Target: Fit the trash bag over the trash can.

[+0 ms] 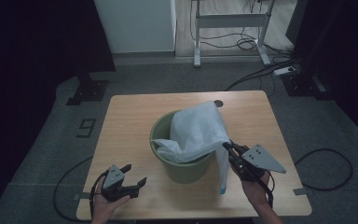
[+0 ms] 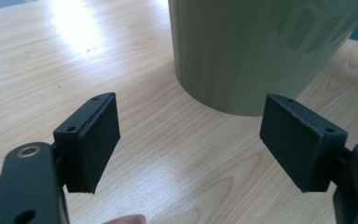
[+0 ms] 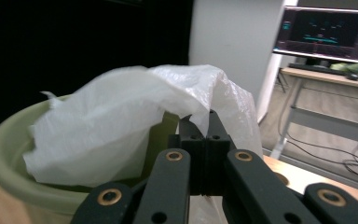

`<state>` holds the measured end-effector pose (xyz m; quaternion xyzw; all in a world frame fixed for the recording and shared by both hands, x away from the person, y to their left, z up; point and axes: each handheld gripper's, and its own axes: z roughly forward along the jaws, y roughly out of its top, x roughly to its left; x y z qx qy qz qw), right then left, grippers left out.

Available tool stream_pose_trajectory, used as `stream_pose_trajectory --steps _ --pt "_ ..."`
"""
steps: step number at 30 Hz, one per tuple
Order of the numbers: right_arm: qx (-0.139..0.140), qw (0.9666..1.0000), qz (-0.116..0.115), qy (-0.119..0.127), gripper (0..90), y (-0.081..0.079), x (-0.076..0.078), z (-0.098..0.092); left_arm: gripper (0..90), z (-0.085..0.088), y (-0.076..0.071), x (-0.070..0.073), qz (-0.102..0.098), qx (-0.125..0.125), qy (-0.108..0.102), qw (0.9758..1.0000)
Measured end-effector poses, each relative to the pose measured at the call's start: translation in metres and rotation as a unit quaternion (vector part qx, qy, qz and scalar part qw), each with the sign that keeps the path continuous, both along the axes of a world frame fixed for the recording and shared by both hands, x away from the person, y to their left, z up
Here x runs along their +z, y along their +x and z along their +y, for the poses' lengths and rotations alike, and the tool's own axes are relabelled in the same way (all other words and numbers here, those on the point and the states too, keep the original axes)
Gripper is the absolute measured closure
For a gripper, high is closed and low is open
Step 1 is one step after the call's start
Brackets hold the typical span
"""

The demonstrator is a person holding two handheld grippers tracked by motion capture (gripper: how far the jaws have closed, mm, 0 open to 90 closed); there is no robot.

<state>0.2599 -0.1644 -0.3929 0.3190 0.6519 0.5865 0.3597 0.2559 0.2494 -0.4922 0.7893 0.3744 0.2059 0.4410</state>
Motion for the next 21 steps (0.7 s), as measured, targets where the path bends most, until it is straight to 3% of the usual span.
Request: stream_pose_trajectory --steps 5,8,13,16,18,20,21 --pt "0.017 0.9998 -0.004 -0.007 88.8 -0.004 0.0 0.007 19.7 0.003 0.0 -0.001 0.001 0.002 -0.004 1.0" --pt "0.028 0.9988 0.018 -0.035 88.8 -0.002 -0.007 0.016 19.8 0.003 0.0 0.0 0.0 0.002 -0.005 1.0" --pt "0.031 0.9984 0.03 -0.036 88.0 -0.001 -0.016 0.019 19.8 0.003 0.0 -0.001 0.002 0.002 -0.005 1.0" --pt "0.035 0.9981 0.042 -0.028 76.5 -0.001 -0.023 0.019 19.8 0.002 0.001 -0.004 0.004 0.001 -0.001 1.0" --pt "0.038 0.9983 0.042 -0.011 59.9 -0.002 -0.026 0.016 19.9 0.001 0.001 -0.004 0.005 0.001 0.0 1.0" --pt "0.011 0.9992 0.039 0.005 42.3 -0.009 -0.029 0.014 19.9 0.002 0.001 -0.004 0.005 0.001 0.0 1.0" --pt "0.011 0.9992 0.039 0.005 42.3 -0.009 -0.029 0.014 19.9 0.002 0.001 -0.004 0.005 0.001 0.0 1.0"
